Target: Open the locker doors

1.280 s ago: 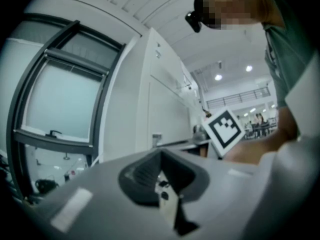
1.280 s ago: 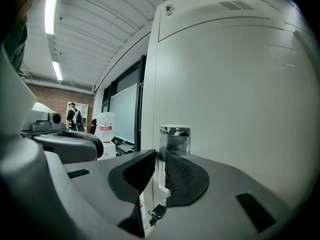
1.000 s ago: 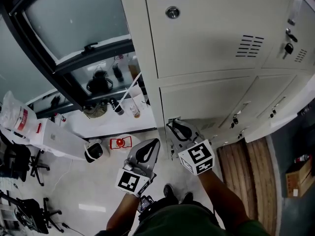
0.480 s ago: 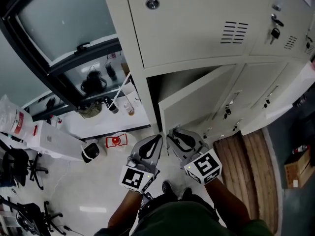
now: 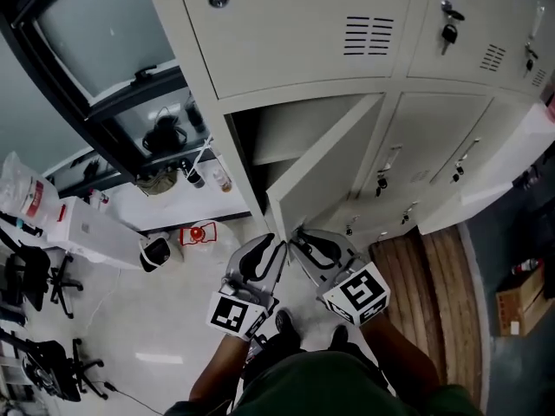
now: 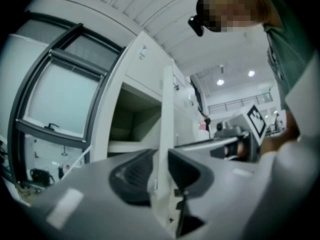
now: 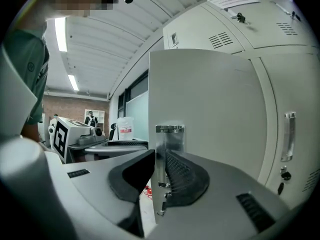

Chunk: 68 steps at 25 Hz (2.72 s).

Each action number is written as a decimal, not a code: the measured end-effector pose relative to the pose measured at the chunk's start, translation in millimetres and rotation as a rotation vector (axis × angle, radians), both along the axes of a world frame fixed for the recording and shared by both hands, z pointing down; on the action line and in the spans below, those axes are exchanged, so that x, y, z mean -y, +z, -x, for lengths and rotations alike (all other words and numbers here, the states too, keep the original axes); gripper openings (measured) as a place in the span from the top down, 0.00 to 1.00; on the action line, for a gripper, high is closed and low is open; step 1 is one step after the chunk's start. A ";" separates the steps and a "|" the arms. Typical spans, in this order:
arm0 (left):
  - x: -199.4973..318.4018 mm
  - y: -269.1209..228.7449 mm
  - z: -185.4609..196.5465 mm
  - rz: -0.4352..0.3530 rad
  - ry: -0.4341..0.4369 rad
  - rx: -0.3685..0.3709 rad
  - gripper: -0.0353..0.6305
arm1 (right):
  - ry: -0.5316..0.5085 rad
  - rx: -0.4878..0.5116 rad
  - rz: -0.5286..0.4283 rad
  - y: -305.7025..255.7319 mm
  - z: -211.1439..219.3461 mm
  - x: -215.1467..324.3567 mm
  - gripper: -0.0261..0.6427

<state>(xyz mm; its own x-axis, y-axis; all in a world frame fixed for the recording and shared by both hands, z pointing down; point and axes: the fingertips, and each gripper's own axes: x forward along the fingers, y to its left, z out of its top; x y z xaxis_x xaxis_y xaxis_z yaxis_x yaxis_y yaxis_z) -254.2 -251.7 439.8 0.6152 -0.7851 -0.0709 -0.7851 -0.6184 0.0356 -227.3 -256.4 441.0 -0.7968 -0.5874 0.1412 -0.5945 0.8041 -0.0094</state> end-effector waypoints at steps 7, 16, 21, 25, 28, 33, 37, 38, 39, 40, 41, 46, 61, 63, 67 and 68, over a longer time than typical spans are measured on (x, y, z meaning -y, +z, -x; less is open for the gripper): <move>-36.9 -1.2 -48.1 -0.018 -0.056 -0.017 0.85 | -0.027 0.001 0.004 -0.7 -62.4 -31.9 0.88; -63.9 -1.9 -130.6 -0.034 -0.053 0.027 0.85 | -0.022 0.002 0.001 -2.0 -128.5 -63.5 0.88; -65.6 -0.9 -167.9 -0.015 -0.015 0.053 0.84 | 0.085 0.017 0.006 -5.6 -165.7 -62.7 0.88; -65.5 3.2 -187.5 0.008 0.020 0.090 0.84 | 0.162 0.016 0.010 -7.6 -188.1 -68.0 0.88; -62.4 -1.2 -202.5 -0.013 0.022 0.072 0.84 | 0.201 0.012 0.001 -8.2 -209.2 -68.1 0.88; -61.9 -9.2 -226.3 -0.059 -0.025 0.014 0.83 | 0.200 0.036 0.022 -1.0 -244.0 -63.1 0.88; -63.9 -2.6 -232.8 -0.020 -0.128 0.068 0.83 | 0.128 0.044 0.045 4.1 -262.1 -46.0 0.88; -66.4 -1.2 -232.0 -0.014 -0.165 0.067 0.85 | 0.103 0.038 0.044 4.6 -265.4 -41.3 0.88; -69.1 -1.9 -231.0 -0.016 -0.203 0.051 0.86 | 0.081 0.032 0.044 5.4 -269.2 -35.5 0.88; -71.3 -4.0 -229.9 -0.022 -0.239 0.029 0.88 | 0.063 0.029 0.045 6.0 -273.1 -28.3 0.88; -72.9 -5.7 -228.2 -0.023 -0.271 0.011 0.89 | 0.048 0.029 0.047 6.0 -276.6 -19.7 0.88; -76.7 -11.0 -217.0 0.036 -0.349 0.040 0.94 | 0.002 0.039 0.023 -5.4 -274.7 29.6 0.88; -64.9 -34.9 -207.5 0.049 -0.365 0.058 0.94 | 0.060 -0.038 0.008 1.0 -214.7 163.0 0.88; -65.1 -33.0 -208.4 0.055 -0.365 0.049 0.94 | 0.065 -0.045 0.011 4.7 -211.5 168.2 0.88; -64.2 -27.6 -206.8 0.064 -0.367 0.050 0.94 | 0.066 -0.060 0.005 14.4 -207.3 174.4 0.88; -64.1 -26.8 -206.1 0.064 -0.370 0.047 0.94 | 0.064 -0.061 -0.002 15.1 -207.8 174.2 0.89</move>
